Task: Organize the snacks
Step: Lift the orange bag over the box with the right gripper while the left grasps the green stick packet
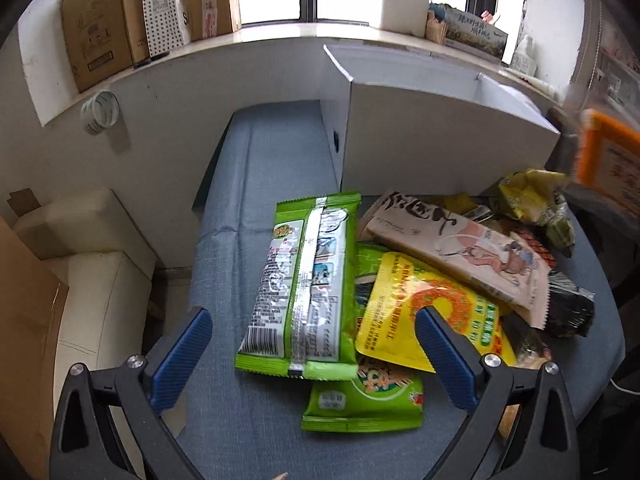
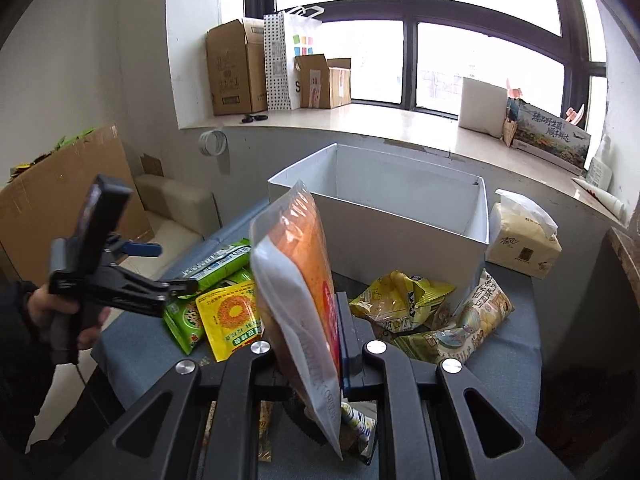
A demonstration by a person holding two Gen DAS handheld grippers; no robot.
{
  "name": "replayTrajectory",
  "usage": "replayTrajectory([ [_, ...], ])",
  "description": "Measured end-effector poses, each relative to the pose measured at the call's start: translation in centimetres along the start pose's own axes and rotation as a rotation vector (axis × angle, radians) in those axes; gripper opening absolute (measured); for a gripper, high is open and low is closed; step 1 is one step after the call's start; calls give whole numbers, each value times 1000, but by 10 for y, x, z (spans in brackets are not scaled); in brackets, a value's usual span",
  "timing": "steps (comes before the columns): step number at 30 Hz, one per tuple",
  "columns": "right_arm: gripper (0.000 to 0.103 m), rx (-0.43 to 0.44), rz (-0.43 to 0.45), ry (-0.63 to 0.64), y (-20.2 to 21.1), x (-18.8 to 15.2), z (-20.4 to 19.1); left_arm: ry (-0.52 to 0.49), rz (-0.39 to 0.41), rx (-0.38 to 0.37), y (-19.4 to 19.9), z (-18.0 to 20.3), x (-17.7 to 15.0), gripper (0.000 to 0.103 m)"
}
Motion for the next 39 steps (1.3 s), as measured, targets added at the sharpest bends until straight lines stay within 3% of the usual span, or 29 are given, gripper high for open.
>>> replayTrajectory([
  [5,15,8,32,-47,23,-5,1,-2,-66,9,-36,-10,5,103],
  [8,15,13,35,-71,27,-13,3,15,-95,-26,-46,-13,4,71],
  [10,15,10,25,-78,27,-18,5,21,-84,-21,-44,-14,5,68],
  [17,14,29,14,-113,16,-24,11,0,-4,-17,-14,-9,1,66],
  [25,14,-8,103,-126,31,5,26,-23,189,-78,65,21,17,66],
  [31,14,-67,175,-140,33,40,44,-57,314,-103,111,53,59,66],
  [36,14,-90,218,-177,13,93,73,-84,350,-73,105,77,124,66],
  [39,14,-90,176,-226,-17,120,97,-73,345,-58,83,86,162,66],
])
Point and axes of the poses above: each gripper's, at about its wrist camera, not at the fingertips, and y roughly against the way its jaws point, z to its right, x to its top, the point moved 5 cm from there along -y, roughly the way its jaws point, and after that the axes turned 2 degrees about y, right-handed, at the moved point
